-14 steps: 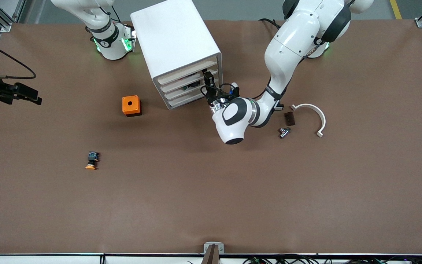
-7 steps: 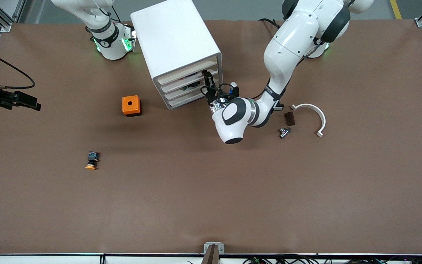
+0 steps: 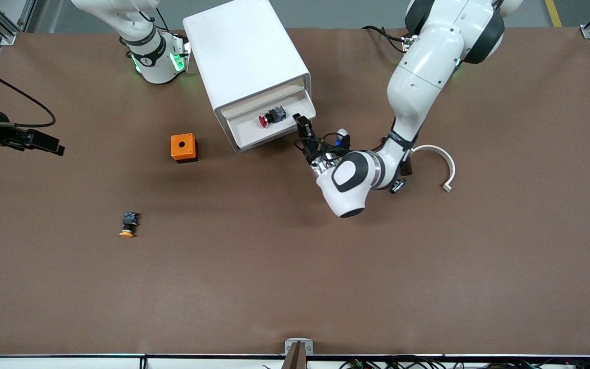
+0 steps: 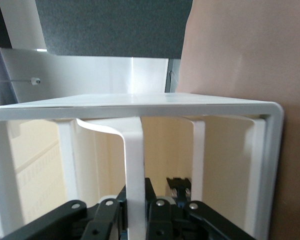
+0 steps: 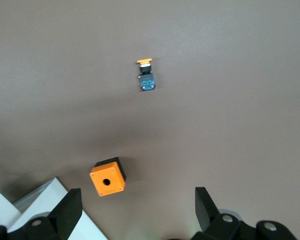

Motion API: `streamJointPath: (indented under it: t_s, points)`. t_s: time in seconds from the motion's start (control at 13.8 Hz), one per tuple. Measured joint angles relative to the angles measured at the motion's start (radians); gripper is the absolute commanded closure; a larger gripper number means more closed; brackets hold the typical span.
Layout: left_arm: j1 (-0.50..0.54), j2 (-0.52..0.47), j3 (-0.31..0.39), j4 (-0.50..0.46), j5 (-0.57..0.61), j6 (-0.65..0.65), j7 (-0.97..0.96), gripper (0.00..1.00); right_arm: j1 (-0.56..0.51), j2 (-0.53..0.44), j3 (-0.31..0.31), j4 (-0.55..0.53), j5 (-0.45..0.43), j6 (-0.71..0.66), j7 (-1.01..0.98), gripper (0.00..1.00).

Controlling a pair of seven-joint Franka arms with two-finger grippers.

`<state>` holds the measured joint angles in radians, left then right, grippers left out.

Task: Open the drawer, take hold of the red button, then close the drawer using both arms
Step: 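Pull the drawer open with the left gripper while the right gripper approaches, then withdraw the left gripper while the right gripper reaches the red button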

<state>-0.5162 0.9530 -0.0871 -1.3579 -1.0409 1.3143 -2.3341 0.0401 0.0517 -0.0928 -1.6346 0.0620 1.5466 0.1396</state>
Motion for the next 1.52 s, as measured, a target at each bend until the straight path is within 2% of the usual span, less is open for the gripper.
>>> streamJointPath:
  t_s: [0.43,0.51,0.58,0.65,0.8,0.87,1.08,1.52]
  points:
    - [0.106,0.0,0.0,0.006,-0.032,0.018,-0.001,0.82,0.132,0.0,0.007,0.0,0.018,-0.005,0.354,0.0]
    - [0.118,0.0,0.001,0.006,-0.036,0.018,-0.001,0.69,0.161,0.0,0.008,0.0,0.018,-0.006,0.407,0.0]
    - [0.125,0.0,0.001,0.006,-0.037,0.018,-0.001,0.5,0.188,0.0,0.009,0.0,0.018,-0.006,0.453,0.0]
    - [0.129,0.0,0.001,0.006,-0.037,0.018,-0.001,0.25,0.213,0.0,0.009,0.0,0.018,-0.006,0.498,0.0]
    - [0.134,0.0,0.002,0.008,-0.037,0.023,0.03,0.05,0.253,0.0,0.01,-0.001,0.018,-0.007,0.578,0.0]
    - [0.137,0.0,0.002,0.013,-0.038,0.026,0.072,0.01,0.271,0.0,0.01,-0.003,0.018,-0.008,0.606,0.0]
    - [0.15,-0.002,0.013,0.057,-0.038,0.032,0.299,0.01,0.329,0.0,0.01,-0.012,0.018,-0.007,0.722,0.0]
    - [0.122,-0.014,0.154,0.173,-0.025,0.142,0.855,0.01,0.461,0.001,0.011,-0.041,0.018,0.066,0.942,0.0]
